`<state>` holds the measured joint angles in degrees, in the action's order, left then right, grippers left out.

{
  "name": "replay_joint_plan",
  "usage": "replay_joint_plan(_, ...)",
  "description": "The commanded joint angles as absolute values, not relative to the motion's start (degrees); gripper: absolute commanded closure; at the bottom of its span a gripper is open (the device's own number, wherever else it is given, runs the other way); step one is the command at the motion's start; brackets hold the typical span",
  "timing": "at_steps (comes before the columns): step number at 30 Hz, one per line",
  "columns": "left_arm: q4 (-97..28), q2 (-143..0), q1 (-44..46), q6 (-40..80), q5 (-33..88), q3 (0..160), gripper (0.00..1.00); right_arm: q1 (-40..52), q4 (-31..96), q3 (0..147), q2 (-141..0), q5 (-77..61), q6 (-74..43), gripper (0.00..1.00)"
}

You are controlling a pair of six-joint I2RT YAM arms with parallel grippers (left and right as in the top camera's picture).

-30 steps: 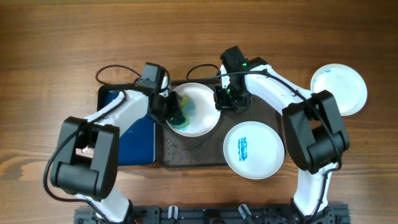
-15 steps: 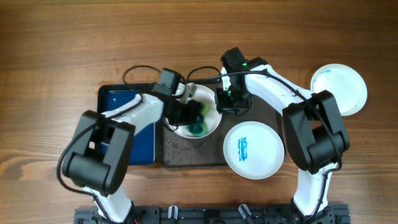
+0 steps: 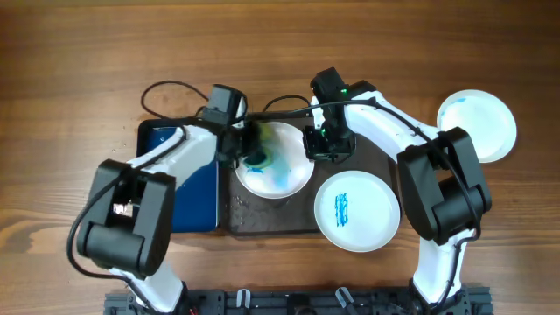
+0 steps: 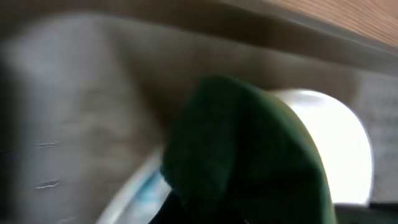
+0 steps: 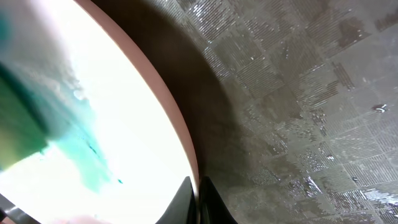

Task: Clean dirty plates on tray and stack at the side
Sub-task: 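Scrub the plate's blue smear with the sponge in the left gripper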

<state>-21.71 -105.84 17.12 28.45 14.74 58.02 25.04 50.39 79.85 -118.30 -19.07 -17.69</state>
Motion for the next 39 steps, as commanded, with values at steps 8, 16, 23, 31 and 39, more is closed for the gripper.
replay_joint_plan(8,-35.0,-109.9,23.9,15.3,19.5,55.2,0.96,26.2,51.1,79.2,-119.0,-20.0,-16.7,0.96)
replay_joint_plan(16,-22.5,-109.9,33.0,23.5,25.3,55.2,0.96,26.2,52.2,79.2,-119.0,-20.0,-16.7,0.95)
replay_joint_plan(23,-22.5,-109.9,21.7,31.0,8.3,55.2,0.96,26.2,52.2,79.2,-119.0,-20.0,-16.6,0.95)
replay_joint_plan(31,-33.6,-109.9,11.8,28.7,2.9,55.2,0.96,26.2,51.5,79.2,-119.0,-19.9,-16.5,0.95)
replay_joint_plan(39,-37.7,-109.8,21.6,11.0,30.0,55.2,0.96,26.2,51.5,79.2,-119.0,-19.9,-16.5,0.95)
